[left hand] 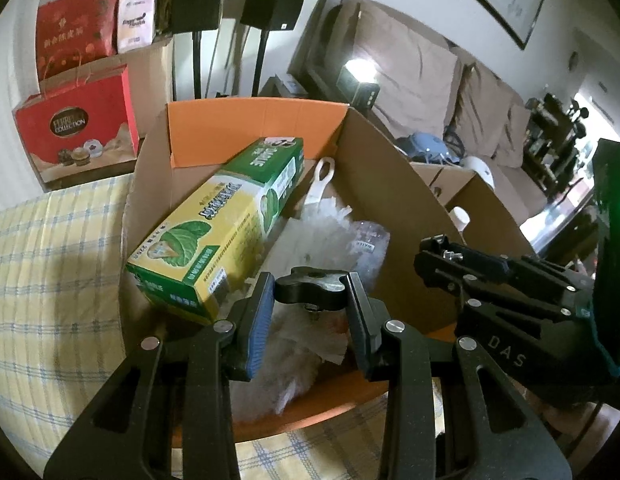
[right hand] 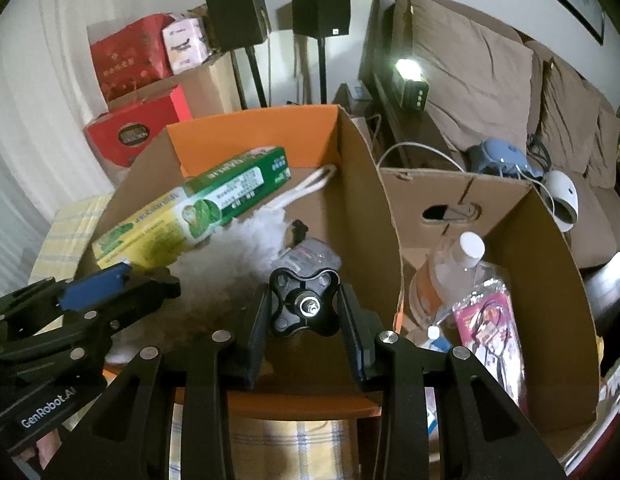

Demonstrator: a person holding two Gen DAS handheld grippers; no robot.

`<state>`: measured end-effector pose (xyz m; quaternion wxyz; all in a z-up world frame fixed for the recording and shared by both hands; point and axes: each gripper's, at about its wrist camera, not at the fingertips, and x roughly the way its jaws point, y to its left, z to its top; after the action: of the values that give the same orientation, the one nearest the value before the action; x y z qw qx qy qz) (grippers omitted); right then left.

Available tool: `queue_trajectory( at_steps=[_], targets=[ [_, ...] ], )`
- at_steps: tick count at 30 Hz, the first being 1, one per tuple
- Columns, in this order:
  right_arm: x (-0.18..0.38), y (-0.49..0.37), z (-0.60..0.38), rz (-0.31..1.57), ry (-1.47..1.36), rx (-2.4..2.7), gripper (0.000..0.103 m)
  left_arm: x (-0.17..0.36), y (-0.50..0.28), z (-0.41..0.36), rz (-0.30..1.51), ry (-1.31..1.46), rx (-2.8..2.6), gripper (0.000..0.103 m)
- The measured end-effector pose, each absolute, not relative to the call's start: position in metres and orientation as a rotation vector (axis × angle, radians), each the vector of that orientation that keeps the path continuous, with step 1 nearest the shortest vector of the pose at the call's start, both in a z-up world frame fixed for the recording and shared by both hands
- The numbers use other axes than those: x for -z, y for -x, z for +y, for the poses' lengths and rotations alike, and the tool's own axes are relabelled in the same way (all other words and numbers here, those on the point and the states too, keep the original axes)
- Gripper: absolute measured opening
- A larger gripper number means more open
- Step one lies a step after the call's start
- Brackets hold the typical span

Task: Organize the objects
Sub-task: 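Carry both knobs over the orange box with both grippers, then open both grippers to drop the knobs into the box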

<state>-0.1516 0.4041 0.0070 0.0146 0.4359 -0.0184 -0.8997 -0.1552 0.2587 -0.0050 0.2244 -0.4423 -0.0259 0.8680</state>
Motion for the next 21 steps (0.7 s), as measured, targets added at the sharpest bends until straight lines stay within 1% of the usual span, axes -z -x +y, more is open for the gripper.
queue_trajectory(
  at_steps=[15,19,20,21],
  targets=[
    [0.011,0.15,0.408,-0.085,-1.406,2.761,0.034,0.014,0.155,0.268,-0.035,1.254,-2.386,0.033],
    [0.013,0.15,0.407,-0.073,-1.414,2.764,0.034,0.013,0.154,0.267,-0.039,1.255,-2.381,0.038],
    [0.013,0.15,0.408,-0.076,-1.413,2.767,0.035,0.013,0.153,0.267,-0.031,1.251,-2.385,0.04],
    [0.012,0.15,0.408,-0.079,-1.409,2.768,0.037,0.012,0.152,0.267,-0.026,1.248,-2.388,0.047]
  ],
)
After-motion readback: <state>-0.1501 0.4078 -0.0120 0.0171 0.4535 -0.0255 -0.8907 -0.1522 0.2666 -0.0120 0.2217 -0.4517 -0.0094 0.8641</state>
